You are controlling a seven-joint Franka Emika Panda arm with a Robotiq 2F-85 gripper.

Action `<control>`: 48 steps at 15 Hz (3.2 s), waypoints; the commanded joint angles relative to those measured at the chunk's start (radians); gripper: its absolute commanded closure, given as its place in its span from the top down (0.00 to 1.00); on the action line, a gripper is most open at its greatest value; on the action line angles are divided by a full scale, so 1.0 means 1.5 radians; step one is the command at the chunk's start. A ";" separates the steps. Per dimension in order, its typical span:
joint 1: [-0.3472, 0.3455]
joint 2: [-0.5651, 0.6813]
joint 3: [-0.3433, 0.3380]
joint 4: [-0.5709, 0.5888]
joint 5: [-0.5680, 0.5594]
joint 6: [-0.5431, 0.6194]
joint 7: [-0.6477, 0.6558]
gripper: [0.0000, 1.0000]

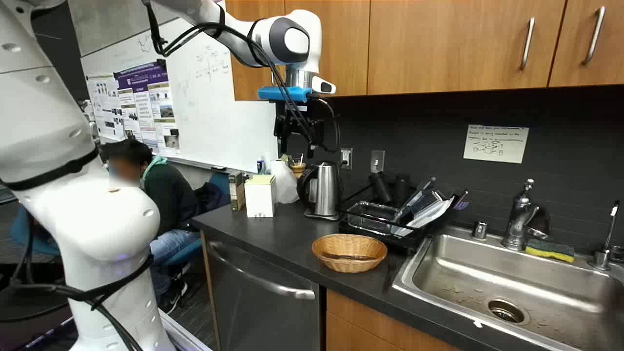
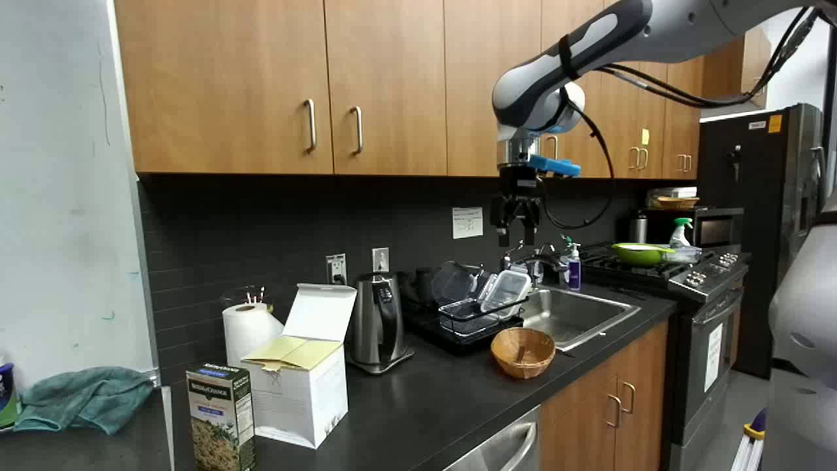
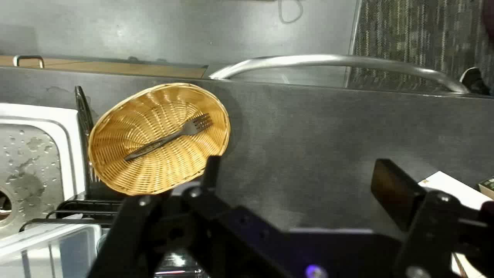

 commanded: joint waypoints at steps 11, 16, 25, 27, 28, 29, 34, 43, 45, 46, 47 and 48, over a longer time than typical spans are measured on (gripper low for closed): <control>-0.009 0.001 0.008 0.002 0.002 -0.002 -0.002 1.00; -0.009 0.001 0.008 0.001 0.002 0.001 -0.003 1.00; -0.018 0.021 0.003 -0.006 -0.004 0.021 -0.007 1.00; -0.023 0.034 0.001 -0.008 -0.007 0.029 -0.007 1.00; -0.026 0.039 0.000 -0.011 -0.007 0.035 -0.009 1.00; -0.030 0.045 -0.001 -0.012 -0.009 0.042 -0.010 1.00; -0.051 0.078 -0.015 -0.023 -0.013 0.119 -0.025 1.00; -0.086 0.146 -0.051 -0.008 0.016 0.211 -0.083 1.00; -0.093 0.160 -0.057 0.002 0.030 0.218 -0.096 1.00; -0.095 0.166 -0.059 0.007 0.037 0.220 -0.099 1.00; -0.098 0.174 -0.061 0.014 0.045 0.224 -0.105 1.00; -0.101 0.180 -0.063 0.021 0.051 0.224 -0.108 1.00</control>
